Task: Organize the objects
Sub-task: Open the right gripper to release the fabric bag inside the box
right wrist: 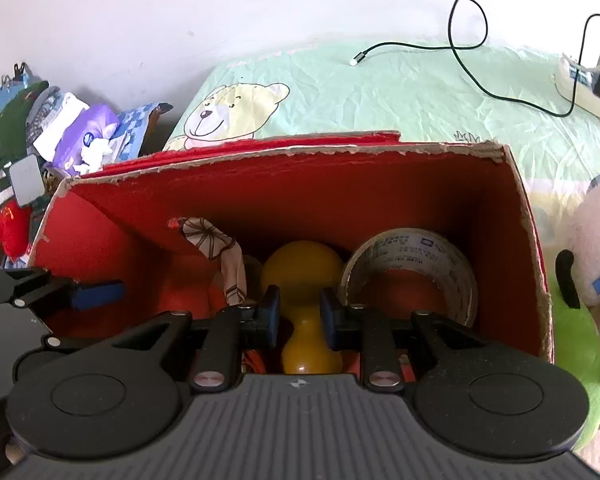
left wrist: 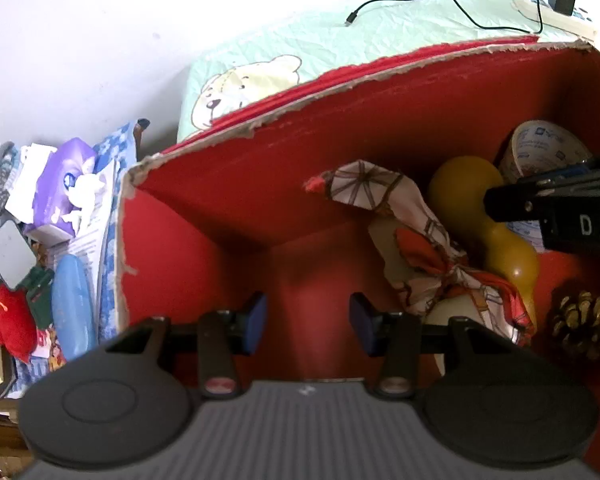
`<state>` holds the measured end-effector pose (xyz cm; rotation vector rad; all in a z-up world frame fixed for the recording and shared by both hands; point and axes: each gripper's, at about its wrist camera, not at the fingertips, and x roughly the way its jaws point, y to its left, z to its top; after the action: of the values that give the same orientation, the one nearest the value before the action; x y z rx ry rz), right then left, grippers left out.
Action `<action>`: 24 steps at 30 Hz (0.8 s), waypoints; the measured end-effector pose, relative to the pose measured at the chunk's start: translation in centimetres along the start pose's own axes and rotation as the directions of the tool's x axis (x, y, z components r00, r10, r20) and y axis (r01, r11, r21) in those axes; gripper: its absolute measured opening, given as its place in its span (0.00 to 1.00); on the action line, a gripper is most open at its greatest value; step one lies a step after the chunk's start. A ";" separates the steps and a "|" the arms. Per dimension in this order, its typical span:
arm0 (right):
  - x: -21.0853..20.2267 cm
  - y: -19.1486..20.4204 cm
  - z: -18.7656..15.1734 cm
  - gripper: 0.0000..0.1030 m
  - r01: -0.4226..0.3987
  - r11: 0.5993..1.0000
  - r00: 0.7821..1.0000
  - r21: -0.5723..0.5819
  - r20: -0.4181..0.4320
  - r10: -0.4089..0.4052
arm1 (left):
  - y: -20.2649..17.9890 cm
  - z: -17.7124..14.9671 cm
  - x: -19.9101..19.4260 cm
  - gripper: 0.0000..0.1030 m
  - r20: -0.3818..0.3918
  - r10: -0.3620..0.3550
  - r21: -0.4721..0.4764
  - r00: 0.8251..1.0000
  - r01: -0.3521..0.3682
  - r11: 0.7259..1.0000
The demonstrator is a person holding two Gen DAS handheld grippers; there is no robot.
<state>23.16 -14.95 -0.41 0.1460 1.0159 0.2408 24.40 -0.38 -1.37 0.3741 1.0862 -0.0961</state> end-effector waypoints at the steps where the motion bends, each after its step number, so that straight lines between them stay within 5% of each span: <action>1: 0.0 0.1 0.0 0.23 0.004 1.000 1.000 -0.005 0.002 -0.004 | -0.1 0.0 0.0 0.49 0.000 0.002 0.001 1.000 -0.002 1.000; 24: -0.4 -0.1 -0.2 0.23 0.026 1.000 0.999 -0.001 0.033 -0.026 | -0.8 1.1 0.4 0.49 0.019 0.037 0.013 0.999 -0.038 0.999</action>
<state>22.81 -15.16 -0.24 0.1353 0.9846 0.2151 25.31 -1.43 -1.42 0.4049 1.0601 -0.0736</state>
